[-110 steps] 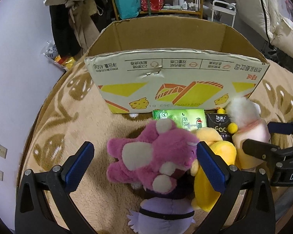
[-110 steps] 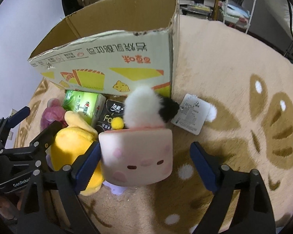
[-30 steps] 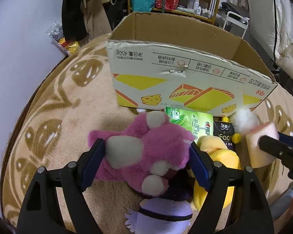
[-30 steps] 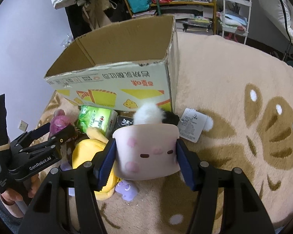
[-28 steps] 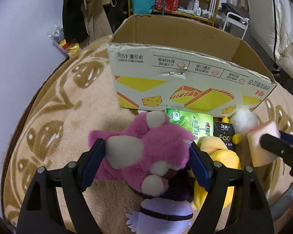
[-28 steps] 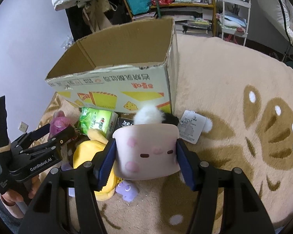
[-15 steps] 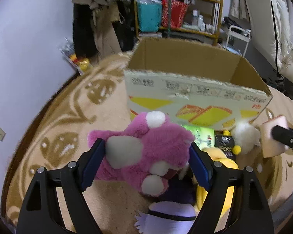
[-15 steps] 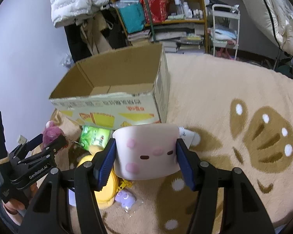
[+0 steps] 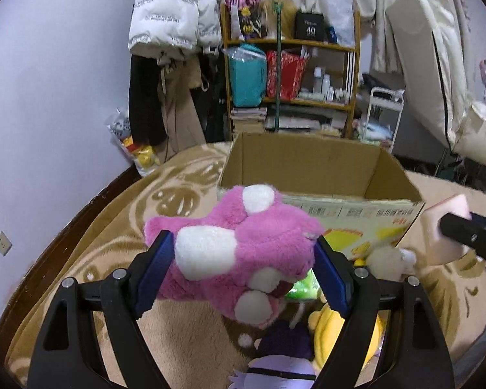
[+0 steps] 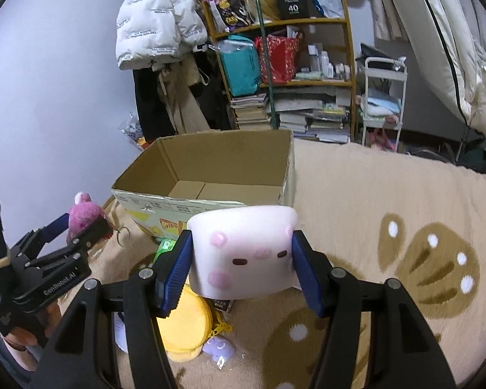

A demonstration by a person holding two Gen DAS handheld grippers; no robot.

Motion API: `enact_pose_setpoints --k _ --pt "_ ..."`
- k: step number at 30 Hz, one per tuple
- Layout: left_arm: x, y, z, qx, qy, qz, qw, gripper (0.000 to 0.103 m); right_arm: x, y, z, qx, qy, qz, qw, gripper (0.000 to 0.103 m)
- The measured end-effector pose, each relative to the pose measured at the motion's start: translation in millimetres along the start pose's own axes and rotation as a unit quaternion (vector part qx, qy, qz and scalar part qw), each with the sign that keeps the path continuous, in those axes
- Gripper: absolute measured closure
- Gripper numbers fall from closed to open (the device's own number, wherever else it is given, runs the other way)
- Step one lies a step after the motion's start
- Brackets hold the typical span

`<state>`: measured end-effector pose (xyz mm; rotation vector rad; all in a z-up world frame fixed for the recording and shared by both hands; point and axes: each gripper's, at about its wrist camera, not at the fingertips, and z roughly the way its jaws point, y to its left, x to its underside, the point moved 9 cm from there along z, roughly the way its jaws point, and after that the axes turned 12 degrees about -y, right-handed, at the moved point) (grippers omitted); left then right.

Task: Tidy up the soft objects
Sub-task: 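Lift both plushes and carry them over the open cardboard box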

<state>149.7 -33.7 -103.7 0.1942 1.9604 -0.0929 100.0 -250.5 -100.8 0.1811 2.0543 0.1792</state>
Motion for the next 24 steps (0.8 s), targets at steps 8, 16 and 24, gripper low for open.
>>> enact_pose_setpoints --k 8,16,24 --pt "-22 5 -13 -0.012 -0.037 -0.003 0.9992 0.022 -13 4 -6 -0.002 -0.027 -0.011 1.0 0.04" --pt "-47 8 -23 -0.018 -0.076 0.0 0.997 0.022 -45 8 -12 -0.004 -0.076 -0.027 0.997 0.04" --pt "-76 6 -18 -0.021 -0.106 0.022 0.9939 0.022 -68 9 -8 -0.003 -0.095 -0.047 0.994 0.04"
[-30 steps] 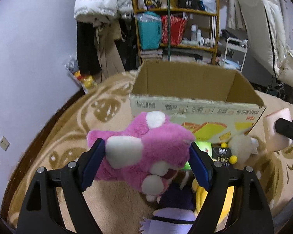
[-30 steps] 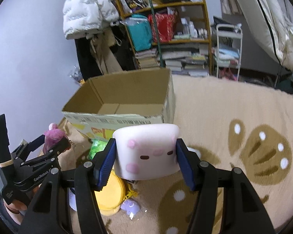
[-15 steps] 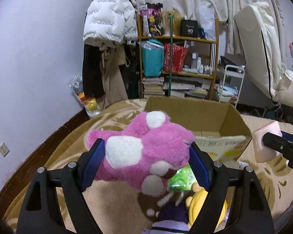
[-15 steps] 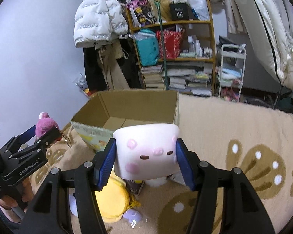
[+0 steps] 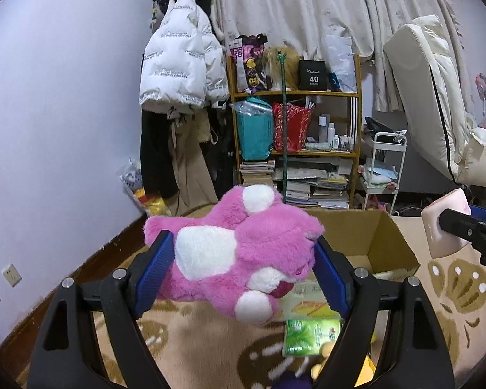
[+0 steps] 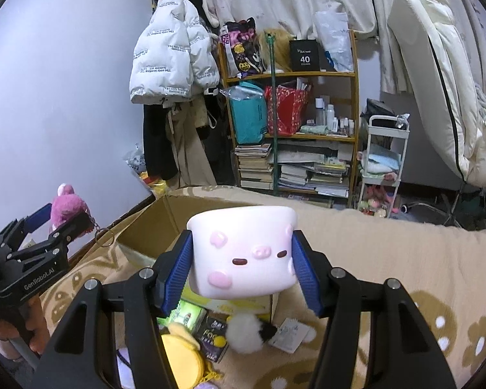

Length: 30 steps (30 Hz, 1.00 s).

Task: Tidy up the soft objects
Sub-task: 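Lift both plushes and carry them over the open cardboard box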

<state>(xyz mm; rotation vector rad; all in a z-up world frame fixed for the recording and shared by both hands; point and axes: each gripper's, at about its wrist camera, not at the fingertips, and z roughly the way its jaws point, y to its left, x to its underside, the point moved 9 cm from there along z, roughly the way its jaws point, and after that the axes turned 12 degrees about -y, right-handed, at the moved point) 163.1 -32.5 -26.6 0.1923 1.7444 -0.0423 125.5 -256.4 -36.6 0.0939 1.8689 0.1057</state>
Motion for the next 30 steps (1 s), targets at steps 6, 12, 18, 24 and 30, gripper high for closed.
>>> enact_pose_setpoints --k 6,12,18,24,30 --pt "-9 -7 20 0.004 -0.009 0.01 0.9999 0.021 -2 -4 19 -0.002 0.008 0.008 1.0 0.04" --pt "-5 -16 46 0.019 0.005 0.011 0.9997 0.021 -5 -3 41 -0.001 0.009 0.001 1.0 0.04" --pt "1 -28 64 0.034 0.011 0.027 0.999 0.021 -2 -4 64 0.017 0.011 -0.008 1.0 0.039" --pt "18 -38 73 0.048 0.026 0.039 0.9977 0.021 19 -4 81 0.016 0.027 0.006 1.0 0.039" --pt "32 -45 85 0.056 0.045 0.033 0.9969 0.021 32 -7 90 0.011 0.038 0.011 0.999 0.039"
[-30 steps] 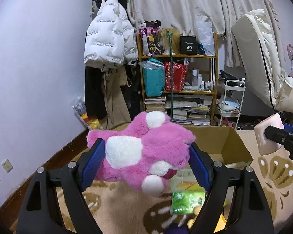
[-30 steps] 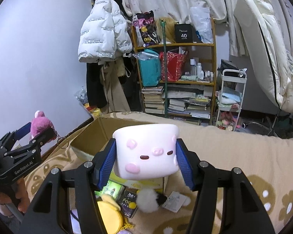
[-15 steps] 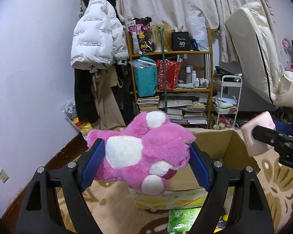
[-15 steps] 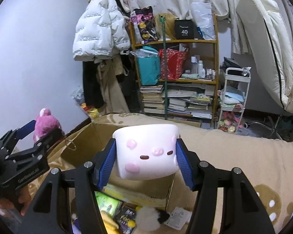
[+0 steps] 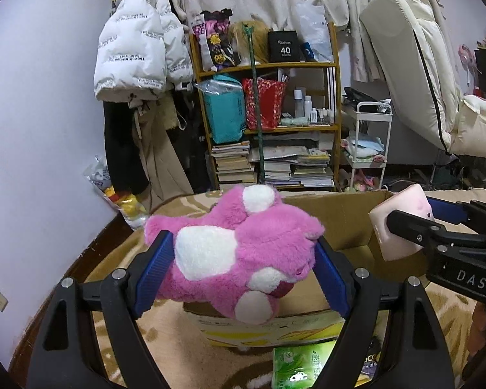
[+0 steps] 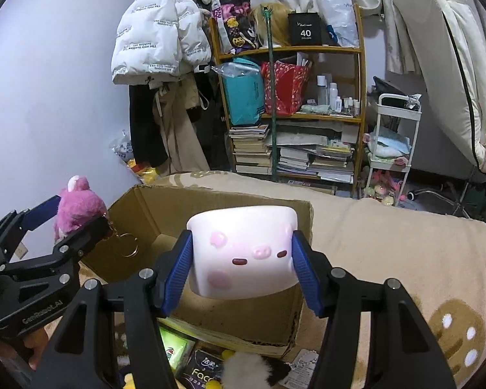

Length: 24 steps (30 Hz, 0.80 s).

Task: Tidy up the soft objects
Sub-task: 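Lift both plushes and carry them over the open cardboard box, then open both tools to drop the square plush and pink bear into the box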

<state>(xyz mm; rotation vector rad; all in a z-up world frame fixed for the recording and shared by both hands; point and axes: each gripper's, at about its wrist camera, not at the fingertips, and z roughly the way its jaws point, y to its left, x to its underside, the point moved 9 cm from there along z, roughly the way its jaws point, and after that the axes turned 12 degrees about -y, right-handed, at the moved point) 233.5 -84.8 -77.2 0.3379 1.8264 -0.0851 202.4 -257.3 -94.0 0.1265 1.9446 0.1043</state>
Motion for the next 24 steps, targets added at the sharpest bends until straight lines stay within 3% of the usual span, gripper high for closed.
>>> enact_pose_setpoints --k 6,16,24 --pt "9 -1 10 -0.003 0.011 -0.006 0.9999 0.02 8 -5 4 -0.015 0.005 0.036 0.999 0.039" --pt "12 0 14 0.003 0.02 -0.009 0.9998 0.019 14 0 7 -0.023 0.016 0.03 0.999 0.036" --pt "14 -2 13 0.013 0.031 -0.018 0.9993 0.01 13 -2 5 -0.027 0.017 0.043 0.999 0.032"
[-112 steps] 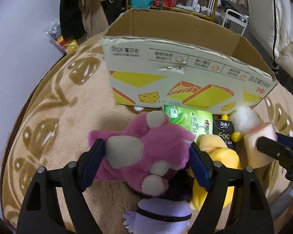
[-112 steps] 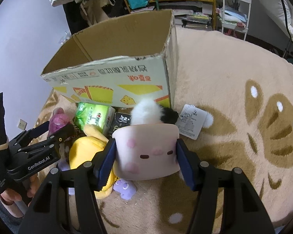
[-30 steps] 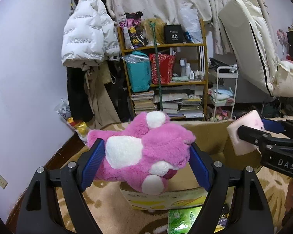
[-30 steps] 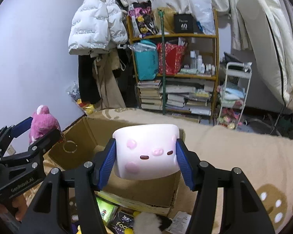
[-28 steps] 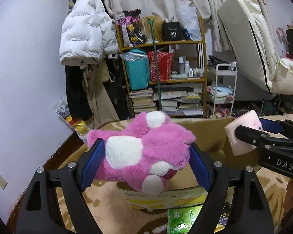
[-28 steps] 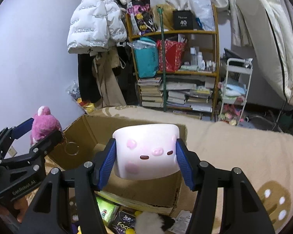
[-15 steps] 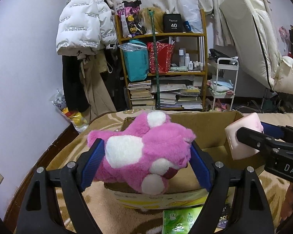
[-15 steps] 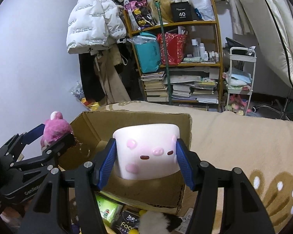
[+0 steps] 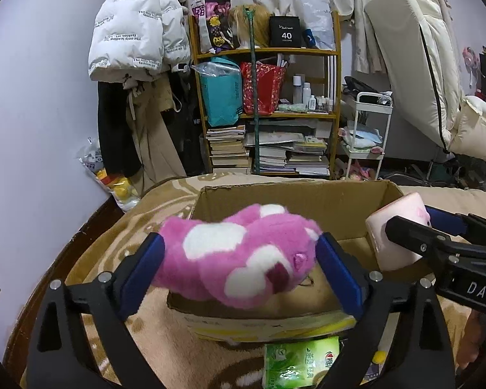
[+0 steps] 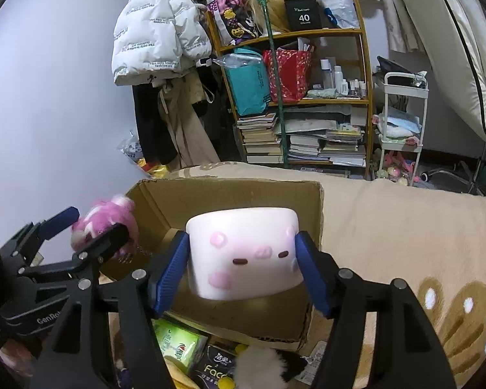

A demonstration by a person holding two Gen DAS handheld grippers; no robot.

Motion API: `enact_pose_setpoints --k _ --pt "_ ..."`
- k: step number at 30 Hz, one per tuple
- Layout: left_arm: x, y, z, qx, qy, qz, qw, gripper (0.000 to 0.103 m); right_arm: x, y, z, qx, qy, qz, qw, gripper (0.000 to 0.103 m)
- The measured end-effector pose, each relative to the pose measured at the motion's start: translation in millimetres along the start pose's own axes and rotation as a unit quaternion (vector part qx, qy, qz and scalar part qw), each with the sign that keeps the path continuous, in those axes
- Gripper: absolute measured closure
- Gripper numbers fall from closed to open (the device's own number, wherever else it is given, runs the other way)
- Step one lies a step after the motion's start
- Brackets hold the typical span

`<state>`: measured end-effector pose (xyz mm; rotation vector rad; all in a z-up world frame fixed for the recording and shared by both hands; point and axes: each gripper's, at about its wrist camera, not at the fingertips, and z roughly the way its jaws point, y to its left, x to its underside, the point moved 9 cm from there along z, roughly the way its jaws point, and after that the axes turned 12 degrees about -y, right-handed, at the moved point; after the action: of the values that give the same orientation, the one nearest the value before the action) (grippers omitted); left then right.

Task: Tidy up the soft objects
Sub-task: 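Open both tools to drop the square plush and pink bear into the box, then withdraw both tools from the box and move toward the remaining toys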

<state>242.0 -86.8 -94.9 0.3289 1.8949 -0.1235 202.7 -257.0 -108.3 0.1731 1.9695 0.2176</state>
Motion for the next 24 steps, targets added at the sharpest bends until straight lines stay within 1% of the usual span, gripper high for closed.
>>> enact_pose_setpoints --k 1,3,4,5,7,9,10,13,17,20,24 --pt "0 -1 -1 0.0 -0.002 0.002 1.0 0.01 -1 0 -1 0.0 -0.002 0.001 1.0 0.031" --pt "-1 -2 -2 -0.003 -0.004 0.007 1.0 0.009 -3 -1 -3 -0.001 -0.009 0.001 1.0 0.024" --pt "-1 -2 -2 -0.005 -0.003 0.01 0.9999 0.008 -5 -1 -4 -0.001 -0.012 0.001 1.0 0.017" --pt "-1 -2 -2 -0.007 -0.002 0.012 0.9999 0.008 -6 -1 -5 0.0 -0.016 0.002 1.0 0.014" --pt "-1 0 -3 -0.011 -0.001 0.013 0.9998 0.007 -7 -3 -7 0.003 -0.014 0.006 1.0 0.014" --pt "-1 2 -4 -0.015 0.0 0.013 0.9998 0.003 -8 -4 -9 0.004 -0.011 0.012 1.0 0.013" --pt "-1 3 -4 -0.019 0.001 0.012 0.9998 0.003 -8 -4 -12 0.004 -0.011 0.014 1.0 0.012" --pt "-1 7 -7 -0.026 0.003 0.013 0.9996 0.002 -10 -5 -18 0.005 -0.013 0.012 1.0 0.002" --pt "0 14 -15 -0.034 0.014 0.014 0.9992 0.002 -12 -5 -30 0.007 -0.017 0.019 1.0 0.002" --pt "1 17 -24 -0.026 0.026 0.001 0.9993 0.002 -13 -4 -36 0.005 -0.015 0.021 1.0 0.002" --pt "-3 23 -40 -0.037 0.019 0.006 0.9991 0.002 -15 2 -52 -0.006 -0.024 0.027 0.999 0.0"
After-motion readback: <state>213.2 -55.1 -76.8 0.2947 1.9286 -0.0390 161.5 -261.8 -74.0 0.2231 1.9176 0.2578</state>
